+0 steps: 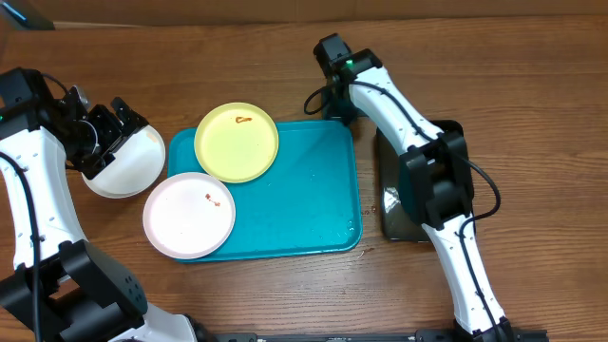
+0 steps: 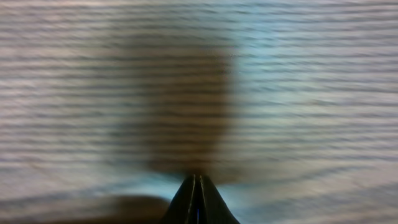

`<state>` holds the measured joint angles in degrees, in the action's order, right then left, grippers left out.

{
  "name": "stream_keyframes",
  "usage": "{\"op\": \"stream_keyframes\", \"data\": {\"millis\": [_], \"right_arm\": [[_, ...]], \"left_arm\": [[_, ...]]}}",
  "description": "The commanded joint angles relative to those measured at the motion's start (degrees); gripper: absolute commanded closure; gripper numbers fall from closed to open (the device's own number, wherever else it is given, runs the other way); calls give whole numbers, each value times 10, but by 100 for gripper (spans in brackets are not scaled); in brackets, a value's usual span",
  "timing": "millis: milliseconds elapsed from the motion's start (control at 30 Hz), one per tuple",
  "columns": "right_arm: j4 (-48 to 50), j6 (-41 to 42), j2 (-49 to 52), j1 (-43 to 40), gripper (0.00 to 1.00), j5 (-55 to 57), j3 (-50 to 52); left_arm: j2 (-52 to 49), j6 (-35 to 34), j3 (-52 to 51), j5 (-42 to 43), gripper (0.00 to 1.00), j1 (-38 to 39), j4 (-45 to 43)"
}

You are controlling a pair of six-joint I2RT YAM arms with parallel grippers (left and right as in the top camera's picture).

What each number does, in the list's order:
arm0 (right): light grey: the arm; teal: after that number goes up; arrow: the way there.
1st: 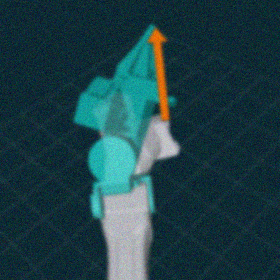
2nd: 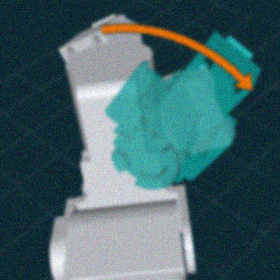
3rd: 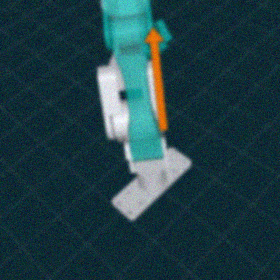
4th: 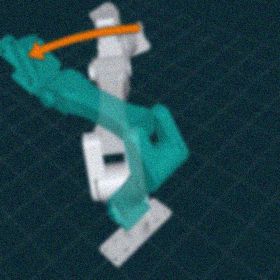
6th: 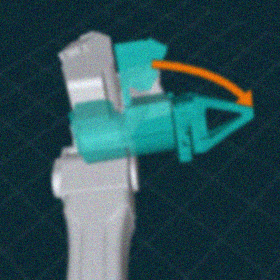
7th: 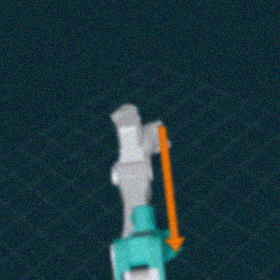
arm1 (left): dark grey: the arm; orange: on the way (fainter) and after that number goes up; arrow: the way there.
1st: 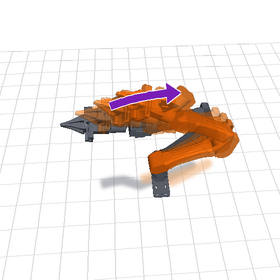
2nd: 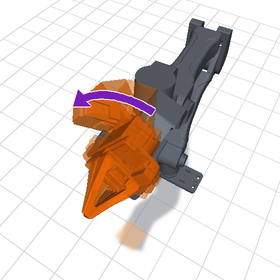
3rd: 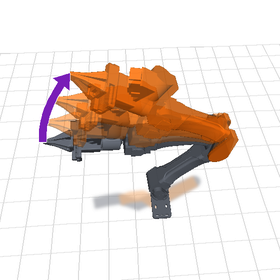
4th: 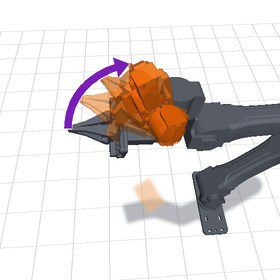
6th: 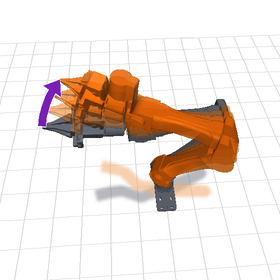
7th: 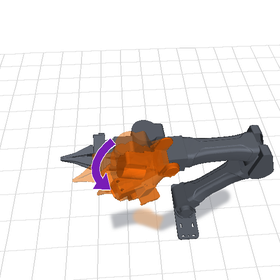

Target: Clean dirty plates on tray and stack at the side

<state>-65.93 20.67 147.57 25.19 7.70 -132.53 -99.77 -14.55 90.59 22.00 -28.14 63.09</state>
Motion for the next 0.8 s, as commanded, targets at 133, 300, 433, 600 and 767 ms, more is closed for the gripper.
{"op": "stream_keyframes", "data": {"millis": [133,300,433,600,767], "right_arm": [[-76,-38,-108,-7,73,-3,0],[-105,-133,-102,-21,55,-117,17],[-96,-137,-102,-28,63,-117,44],[-52,-178,-102,-32,65,-120,97],[19,-204,-102,-31,71,-120,156]], "left_arm": [[8,13,10,-2,0,0,1],[8,13,10,-2,0,0,1],[8,13,10,-2,0,0,1],[8,13,10,-2,0,0,1],[8,13,10,-1,0,0,1]]}}
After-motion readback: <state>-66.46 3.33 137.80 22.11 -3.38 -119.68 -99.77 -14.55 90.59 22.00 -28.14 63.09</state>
